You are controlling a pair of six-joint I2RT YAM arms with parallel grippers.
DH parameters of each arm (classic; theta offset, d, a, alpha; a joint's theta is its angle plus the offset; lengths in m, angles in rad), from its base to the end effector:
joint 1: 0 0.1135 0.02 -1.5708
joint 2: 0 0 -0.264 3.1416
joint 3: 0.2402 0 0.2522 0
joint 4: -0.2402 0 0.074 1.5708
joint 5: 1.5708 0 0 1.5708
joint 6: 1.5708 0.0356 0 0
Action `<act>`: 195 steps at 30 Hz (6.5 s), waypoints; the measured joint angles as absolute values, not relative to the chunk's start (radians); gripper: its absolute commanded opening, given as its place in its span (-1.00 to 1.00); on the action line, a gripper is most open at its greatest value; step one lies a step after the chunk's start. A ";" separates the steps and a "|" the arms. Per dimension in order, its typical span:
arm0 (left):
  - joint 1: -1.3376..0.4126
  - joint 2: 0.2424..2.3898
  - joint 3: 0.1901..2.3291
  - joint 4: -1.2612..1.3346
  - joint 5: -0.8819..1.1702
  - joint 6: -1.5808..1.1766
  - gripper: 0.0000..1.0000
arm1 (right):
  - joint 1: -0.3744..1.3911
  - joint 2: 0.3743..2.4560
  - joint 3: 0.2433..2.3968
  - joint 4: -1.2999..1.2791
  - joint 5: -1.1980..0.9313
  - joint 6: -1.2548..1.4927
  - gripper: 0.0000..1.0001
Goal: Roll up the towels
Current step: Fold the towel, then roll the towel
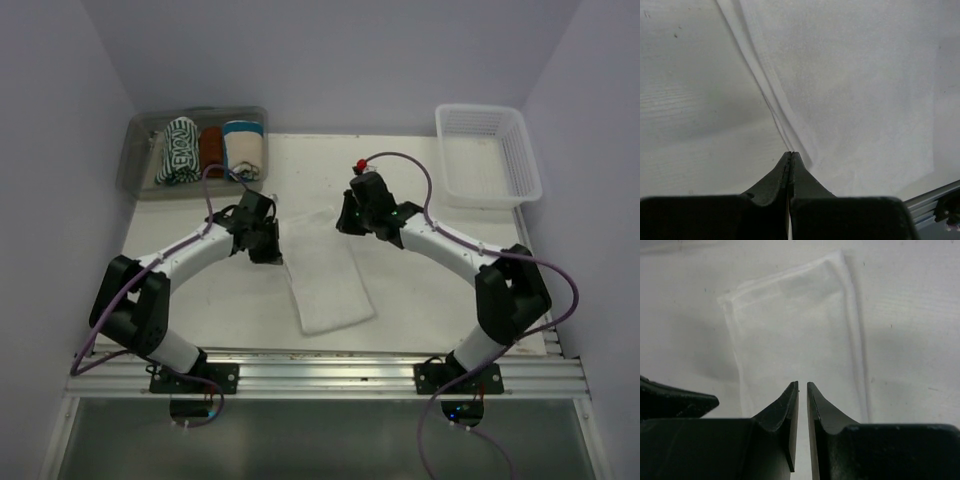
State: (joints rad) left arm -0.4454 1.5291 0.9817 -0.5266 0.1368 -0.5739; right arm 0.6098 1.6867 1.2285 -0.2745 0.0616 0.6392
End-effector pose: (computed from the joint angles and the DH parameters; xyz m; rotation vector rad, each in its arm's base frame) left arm 0.2700 -0.1343 0.2049 -0.1279 2.7274 -0.5011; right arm 0.3113 0.2148 0.2479 0.0674 2.3684 0.5578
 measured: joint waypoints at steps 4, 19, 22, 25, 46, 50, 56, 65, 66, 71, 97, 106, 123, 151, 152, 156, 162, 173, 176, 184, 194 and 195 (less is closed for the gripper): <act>-0.463 1.532 0.968 -0.508 0.150 -0.589 -1.00 | 0.670 1.582 1.092 -0.287 0.087 0.624 -0.66; -0.466 1.726 0.964 -0.381 0.171 -0.653 -1.00 | 0.760 1.527 0.851 -0.359 0.113 0.661 -0.71; -0.468 1.776 1.041 -0.427 0.152 -0.655 -1.00 | 0.790 1.554 0.848 -0.358 0.113 0.693 -0.71; -0.470 1.827 1.122 -0.455 0.114 -0.654 -1.00 | 0.813 1.556 0.833 -0.355 0.114 0.720 -0.77; -0.548 1.499 0.972 -0.482 0.239 -0.663 -1.00 | 0.906 1.349 0.813 -0.435 0.202 0.661 -0.38; -0.612 1.539 0.925 -0.450 0.308 -0.662 -1.00 | 0.906 1.380 0.805 -0.442 0.202 0.653 -0.48; -0.626 1.547 0.847 -0.434 0.348 -0.657 -1.00 | 0.908 1.415 0.767 -0.435 0.196 0.651 -0.53; -0.628 1.609 0.838 -0.435 0.321 -0.635 -1.00 | 0.922 1.464 0.749 -0.404 0.209 0.672 -0.79; -0.630 1.601 0.840 -0.440 0.318 -0.631 -1.00 | 0.934 1.455 0.745 -0.405 0.221 0.678 -0.77; -0.651 1.521 0.847 -0.485 0.302 -0.616 -1.00 | 0.996 1.361 0.737 -0.439 0.269 0.715 -0.77; -0.671 1.397 0.904 -0.622 0.179 -0.584 -1.00 | 1.124 1.345 0.749 -0.422 0.280 0.583 0.00; -0.504 1.354 0.940 -0.680 0.139 -0.553 -1.00 | 1.254 1.396 0.812 -0.413 0.292 0.400 0.17; -0.719 1.388 0.788 -0.569 0.190 -0.566 -0.60 | 1.197 1.246 0.693 -0.406 0.284 0.418 0.07; -0.719 1.362 0.763 -0.545 0.205 -0.610 -0.67 | 1.213 1.475 0.742 -0.399 0.350 0.411 -1.00; -0.719 1.360 0.763 -0.547 0.205 -0.610 -0.68 | 1.213 1.474 0.745 -0.404 0.350 0.412 -1.00; -0.719 1.340 0.768 -0.558 0.202 -0.610 -0.66 | 1.213 1.456 0.766 -0.430 0.347 0.411 -1.00; -0.719 1.314 0.791 -0.547 0.201 -0.610 -0.65 | 1.215 1.385 0.816 -0.467 0.346 0.387 -1.00; -0.719 1.505 0.793 -0.395 0.285 -0.618 -0.75 | 1.211 1.367 0.834 -0.502 0.319 0.369 -1.00; -0.719 1.533 0.797 -0.371 0.292 -0.618 -0.77 | 1.205 1.367 0.838 -0.514 0.300 0.366 -0.66; -0.719 1.590 0.797 -0.344 0.319 -0.617 -0.78 | 1.216 1.380 0.840 -0.546 0.280 0.353 0.03; -0.695 1.589 0.797 -0.345 0.334 -0.617 -0.78 | 1.262 1.507 0.864 -0.501 0.303 0.262 -0.10; -0.693 1.589 0.797 -0.345 0.336 -0.617 -0.78 | 1.263 1.523 0.864 -0.493 0.306 0.253 -0.11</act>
State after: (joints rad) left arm -0.6926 1.5894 0.7975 -0.3450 0.3363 -0.6174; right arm 1.2629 1.5234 0.8642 -0.4931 0.3061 0.2531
